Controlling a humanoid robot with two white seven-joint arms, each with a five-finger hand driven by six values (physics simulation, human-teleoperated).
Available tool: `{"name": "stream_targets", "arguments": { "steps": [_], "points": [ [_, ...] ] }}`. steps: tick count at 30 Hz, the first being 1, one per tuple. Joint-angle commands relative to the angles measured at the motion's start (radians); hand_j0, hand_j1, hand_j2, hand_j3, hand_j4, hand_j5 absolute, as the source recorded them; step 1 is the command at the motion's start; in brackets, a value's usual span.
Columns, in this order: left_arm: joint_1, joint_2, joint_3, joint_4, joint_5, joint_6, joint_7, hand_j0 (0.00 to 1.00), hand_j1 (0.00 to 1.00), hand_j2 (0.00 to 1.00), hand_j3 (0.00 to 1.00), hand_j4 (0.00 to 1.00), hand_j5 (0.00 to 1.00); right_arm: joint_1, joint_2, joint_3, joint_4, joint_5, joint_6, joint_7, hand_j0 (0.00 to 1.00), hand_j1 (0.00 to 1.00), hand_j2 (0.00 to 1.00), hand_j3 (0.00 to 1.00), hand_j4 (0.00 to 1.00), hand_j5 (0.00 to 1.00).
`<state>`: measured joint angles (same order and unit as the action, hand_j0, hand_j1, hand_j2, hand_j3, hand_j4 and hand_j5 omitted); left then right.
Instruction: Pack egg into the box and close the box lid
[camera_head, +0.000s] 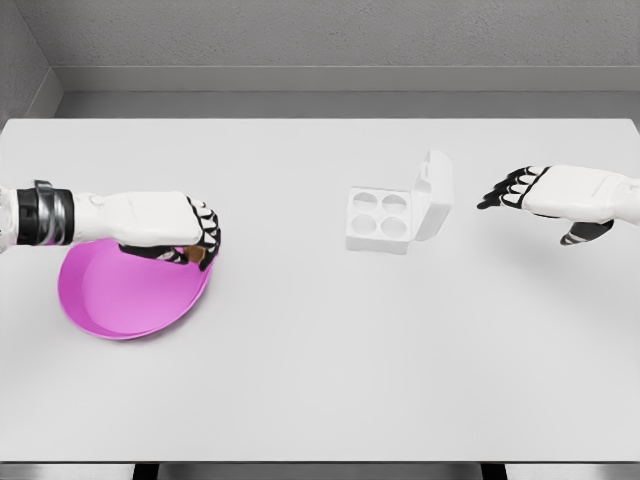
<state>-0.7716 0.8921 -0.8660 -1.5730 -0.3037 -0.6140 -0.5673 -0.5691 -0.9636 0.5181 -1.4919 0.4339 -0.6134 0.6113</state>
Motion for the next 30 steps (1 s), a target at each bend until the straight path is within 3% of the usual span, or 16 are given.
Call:
{"name": "stream_targets", "arguments": {
  "steps": [1,19,27,30],
  "points": [
    [0.0,-0.033,0.001,-0.001,0.006,0.003,0.001,0.38,0.38,0.38,0.38,0.38,0.38,0.0,-0.001,0.0,-0.001,-0.004,0.003,0.0,1.0,1.0,1.0,1.0,1.0,1.0],
    [-0.064,-0.229,-0.005,0.014,-0.002,0.003,-0.006,0.38,0.38,0.38,0.38,0.38,0.38,-0.002,-0.003,0.013,-0.001,-0.004,0.003,0.0,1.0,1.0,1.0,1.0,1.0,1.0],
    [-0.104,-0.32,-0.004,0.079,-0.003,0.003,-0.006,0.38,0.38,0.38,0.38,0.38,0.38,-0.002,-0.003,0.013,-0.001,-0.004,0.003,0.0,1.0,1.0,1.0,1.0,1.0,1.0],
    [-0.129,-0.398,-0.005,0.177,-0.005,0.003,-0.025,0.38,0.38,0.38,0.38,0.38,0.38,-0.003,-0.003,0.013,-0.002,-0.004,0.003,0.0,1.0,1.0,1.0,1.0,1.0,1.0]
  ]
}}
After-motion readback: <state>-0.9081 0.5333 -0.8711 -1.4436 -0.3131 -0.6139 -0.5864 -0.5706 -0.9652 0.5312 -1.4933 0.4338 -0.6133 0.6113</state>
